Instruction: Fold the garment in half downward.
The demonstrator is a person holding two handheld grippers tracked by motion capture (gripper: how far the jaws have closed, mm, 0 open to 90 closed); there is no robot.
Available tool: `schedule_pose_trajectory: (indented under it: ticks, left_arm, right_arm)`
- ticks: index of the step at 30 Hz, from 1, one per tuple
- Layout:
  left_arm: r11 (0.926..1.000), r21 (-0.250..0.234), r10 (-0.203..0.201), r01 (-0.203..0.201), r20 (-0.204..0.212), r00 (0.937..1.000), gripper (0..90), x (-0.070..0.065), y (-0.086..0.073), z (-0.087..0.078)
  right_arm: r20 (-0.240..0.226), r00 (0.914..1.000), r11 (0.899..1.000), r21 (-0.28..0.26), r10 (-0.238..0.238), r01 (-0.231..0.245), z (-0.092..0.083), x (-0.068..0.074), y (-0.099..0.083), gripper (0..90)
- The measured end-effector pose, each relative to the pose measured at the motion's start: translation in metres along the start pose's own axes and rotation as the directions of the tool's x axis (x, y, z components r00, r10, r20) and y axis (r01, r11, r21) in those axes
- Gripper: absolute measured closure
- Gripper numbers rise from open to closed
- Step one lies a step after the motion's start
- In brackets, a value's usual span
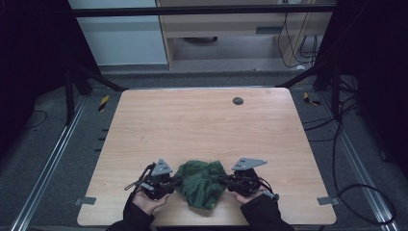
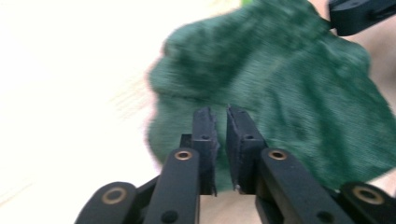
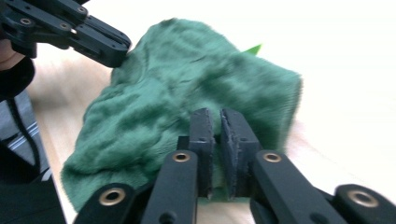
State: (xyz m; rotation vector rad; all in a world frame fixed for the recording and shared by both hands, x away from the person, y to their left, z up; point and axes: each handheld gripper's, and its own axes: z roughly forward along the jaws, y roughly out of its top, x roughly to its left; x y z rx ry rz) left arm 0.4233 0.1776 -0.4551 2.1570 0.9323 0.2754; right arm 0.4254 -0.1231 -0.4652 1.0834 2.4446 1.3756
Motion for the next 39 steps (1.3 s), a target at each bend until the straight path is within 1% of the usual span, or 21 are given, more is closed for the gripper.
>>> schedule_pose_trajectory:
  ticks: [4, 7, 10, 15, 17, 20, 21, 22, 26, 27, 31, 32, 34, 35, 36, 37, 38, 39]
  left_arm:
    - [0.9994, -0.022, -0.027, 0.026, -0.037, 0.9990, 75.4, 0.011, 0.000, -0.004]
    - [0.9980, -0.037, -0.054, 0.051, -0.066, 0.9964, 72.0, 0.018, -0.001, -0.006]
    - [0.9974, -0.038, -0.064, 0.061, -0.092, 0.9936, 69.1, 0.026, -0.003, -0.007]
    - [0.9963, -0.038, -0.080, 0.076, -0.119, 0.9896, 64.6, 0.034, -0.006, -0.009]
    - [0.9963, -0.039, -0.081, 0.077, -0.137, 0.9872, 63.1, 0.038, -0.007, -0.010]
    - [0.9953, -0.047, -0.091, 0.085, -0.158, 0.9832, 59.1, 0.044, -0.009, -0.011]
    - [0.9949, -0.048, -0.096, 0.089, -0.166, 0.9814, 57.6, 0.046, -0.010, -0.012]
    - [0.9942, -0.048, -0.103, 0.096, -0.176, 0.9790, 56.2, 0.049, -0.011, -0.012]
    - [0.9930, -0.050, -0.115, 0.107, -0.204, 0.9723, 51.5, 0.059, -0.015, -0.013]
    - [0.9927, -0.052, -0.118, 0.109, -0.213, 0.9699, 50.6, 0.063, -0.017, -0.014]
    - [0.9909, -0.056, -0.132, 0.123, -0.238, 0.9621, 47.4, 0.074, -0.020, -0.016]
    - [0.9898, -0.061, -0.140, 0.128, -0.246, 0.9593, 46.8, 0.076, -0.021, -0.016]
    - [0.9898, -0.062, -0.140, 0.128, -0.258, 0.9560, 45.0, 0.080, -0.023, -0.018]
    - [0.9890, -0.065, -0.146, 0.133, -0.264, 0.9533, 44.3, 0.082, -0.023, -0.019]
    - [0.9887, -0.068, -0.147, 0.134, -0.266, 0.9527, 43.9, 0.083, -0.024, -0.019]
    - [0.9889, -0.071, -0.145, 0.131, -0.274, 0.9506, 43.5, 0.085, -0.025, -0.019]
    - [0.9894, -0.068, -0.142, 0.128, -0.281, 0.9492, 42.9, 0.086, -0.025, -0.020]
    - [0.9894, -0.068, -0.142, 0.128, -0.281, 0.9492, 42.5, 0.086, -0.025, -0.020]
  right_arm:
    - [0.042, 0.9989, 1.000, -0.021, 0.019, -0.018, -0.007, -0.010, 0.000, 78.2]
    - [0.071, 0.9969, 0.999, -0.030, 0.035, -0.033, -0.011, -0.017, 0.000, 75.8]
    - [0.101, 0.9940, 0.998, -0.040, 0.042, -0.038, -0.015, -0.024, -0.001, 72.8]
    - [0.142, 0.9878, 0.997, -0.044, 0.064, -0.058, -0.021, -0.035, -0.003, 69.2]
    - [0.164, 0.9838, 0.997, -0.047, 0.074, -0.067, -0.024, -0.040, -0.004, 67.3]
    - [0.193, 0.9772, 0.996, -0.050, 0.087, -0.079, -0.027, -0.047, -0.006, 64.0]
    - [0.201, 0.9745, 0.995, -0.048, 0.099, -0.091, -0.028, -0.048, -0.006, 62.9]
    - [0.215, 0.9720, 0.995, -0.050, 0.095, -0.086, -0.029, -0.051, -0.007, 61.8]
    - [0.254, 0.9605, 0.994, -0.045, 0.112, -0.105, -0.032, -0.059, -0.010, 56.9]
    - [0.265, 0.9580, 0.994, -0.046, 0.110, -0.101, -0.032, -0.062, -0.010, 55.3]
    - [0.305, 0.9440, 0.992, -0.045, 0.125, -0.117, -0.035, -0.071, -0.014, 48.5]
    - [0.317, 0.9408, 0.993, -0.045, 0.120, -0.111, -0.035, -0.073, -0.015, 47.1]
    - [0.342, 0.9319, 0.993, -0.048, 0.120, -0.110, -0.036, -0.077, -0.017, 43.9]
    - [0.349, 0.9284, 0.992, -0.048, 0.127, -0.117, -0.036, -0.078, -0.018, 43.2]
    - [0.358, 0.9254, 0.992, -0.049, 0.123, -0.113, -0.037, -0.080, -0.018, 42.4]
    - [0.361, 0.9242, 0.992, -0.051, 0.124, -0.113, -0.038, -0.081, -0.019, 41.5]
    - [0.373, 0.9195, 0.992, -0.053, 0.123, -0.111, -0.039, -0.083, -0.020, 40.6]
    - [0.382, 0.9151, 0.992, -0.055, 0.128, -0.115, -0.040, -0.084, -0.020, 40.0]
